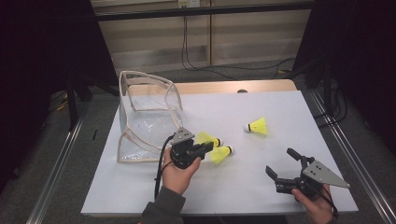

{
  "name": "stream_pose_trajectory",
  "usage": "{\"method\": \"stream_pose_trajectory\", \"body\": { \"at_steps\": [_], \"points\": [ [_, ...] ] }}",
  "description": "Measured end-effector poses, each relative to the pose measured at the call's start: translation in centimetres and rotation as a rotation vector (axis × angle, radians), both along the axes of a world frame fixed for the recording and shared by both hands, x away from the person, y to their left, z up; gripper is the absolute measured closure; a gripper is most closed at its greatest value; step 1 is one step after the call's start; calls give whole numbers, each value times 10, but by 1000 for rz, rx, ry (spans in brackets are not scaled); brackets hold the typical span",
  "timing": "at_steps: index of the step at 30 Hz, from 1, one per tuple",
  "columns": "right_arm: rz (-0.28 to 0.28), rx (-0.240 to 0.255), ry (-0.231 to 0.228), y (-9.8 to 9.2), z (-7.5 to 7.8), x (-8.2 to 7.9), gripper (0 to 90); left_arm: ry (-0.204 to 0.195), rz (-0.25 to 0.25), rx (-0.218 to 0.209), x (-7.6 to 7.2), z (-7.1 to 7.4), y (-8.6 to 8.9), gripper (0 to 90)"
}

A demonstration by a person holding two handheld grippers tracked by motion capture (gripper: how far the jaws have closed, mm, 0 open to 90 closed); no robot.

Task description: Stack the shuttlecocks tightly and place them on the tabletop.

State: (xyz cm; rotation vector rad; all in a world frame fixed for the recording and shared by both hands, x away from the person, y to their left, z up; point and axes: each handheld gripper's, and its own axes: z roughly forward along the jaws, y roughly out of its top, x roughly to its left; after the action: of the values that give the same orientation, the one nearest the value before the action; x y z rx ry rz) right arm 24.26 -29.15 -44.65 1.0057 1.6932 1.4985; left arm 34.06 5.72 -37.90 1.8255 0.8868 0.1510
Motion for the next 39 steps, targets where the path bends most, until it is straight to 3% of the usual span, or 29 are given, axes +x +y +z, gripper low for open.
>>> {"method": "stream_pose_trajectory", "body": {
  "at_steps": [7, 21, 39],
  "points": [
    [2, 0, 0, 0, 0, 0, 26, 7, 31, 21, 10, 4, -5, 875],
    [9, 1, -1, 0, 0, 0, 26, 4, 66, 19, 26, 11, -17, 875],
    [11, 1, -3, 0, 0, 0, 26, 21, 104, 1, 44, 11, -29, 875]
  ]
}}
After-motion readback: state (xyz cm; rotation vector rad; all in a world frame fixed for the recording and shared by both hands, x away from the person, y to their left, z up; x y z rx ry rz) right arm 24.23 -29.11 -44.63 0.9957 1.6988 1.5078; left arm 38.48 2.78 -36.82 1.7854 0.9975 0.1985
